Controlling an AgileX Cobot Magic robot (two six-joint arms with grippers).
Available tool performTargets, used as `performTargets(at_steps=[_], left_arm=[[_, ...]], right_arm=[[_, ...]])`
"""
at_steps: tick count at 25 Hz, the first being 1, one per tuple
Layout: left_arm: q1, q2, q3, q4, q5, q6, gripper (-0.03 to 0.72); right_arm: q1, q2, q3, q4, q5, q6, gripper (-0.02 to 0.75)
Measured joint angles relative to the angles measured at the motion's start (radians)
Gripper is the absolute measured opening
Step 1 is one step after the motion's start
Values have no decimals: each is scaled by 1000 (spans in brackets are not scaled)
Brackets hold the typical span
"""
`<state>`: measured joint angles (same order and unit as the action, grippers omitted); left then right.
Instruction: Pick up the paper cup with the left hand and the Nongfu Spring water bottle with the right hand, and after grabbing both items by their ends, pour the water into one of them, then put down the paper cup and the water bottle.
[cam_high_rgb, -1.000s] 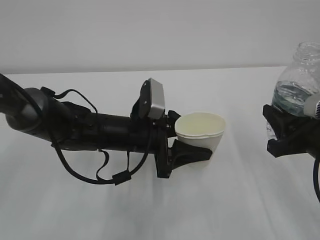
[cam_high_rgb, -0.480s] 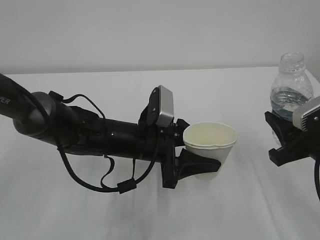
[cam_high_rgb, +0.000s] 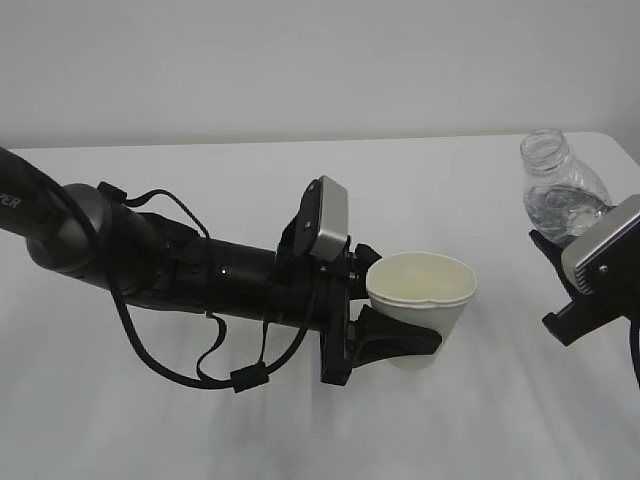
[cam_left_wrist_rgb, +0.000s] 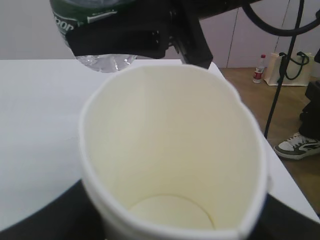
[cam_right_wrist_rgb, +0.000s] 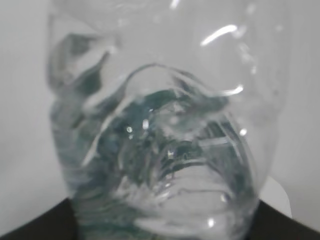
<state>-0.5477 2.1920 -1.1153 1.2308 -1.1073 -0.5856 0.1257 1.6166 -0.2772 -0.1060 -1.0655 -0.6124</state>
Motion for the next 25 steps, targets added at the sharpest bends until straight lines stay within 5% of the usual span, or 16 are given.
performTargets(at_steps=[25], left_arm=[[0, 0, 0, -14, -37, -25, 432]], right_arm=[[0, 0, 0, 0, -21, -310, 356]])
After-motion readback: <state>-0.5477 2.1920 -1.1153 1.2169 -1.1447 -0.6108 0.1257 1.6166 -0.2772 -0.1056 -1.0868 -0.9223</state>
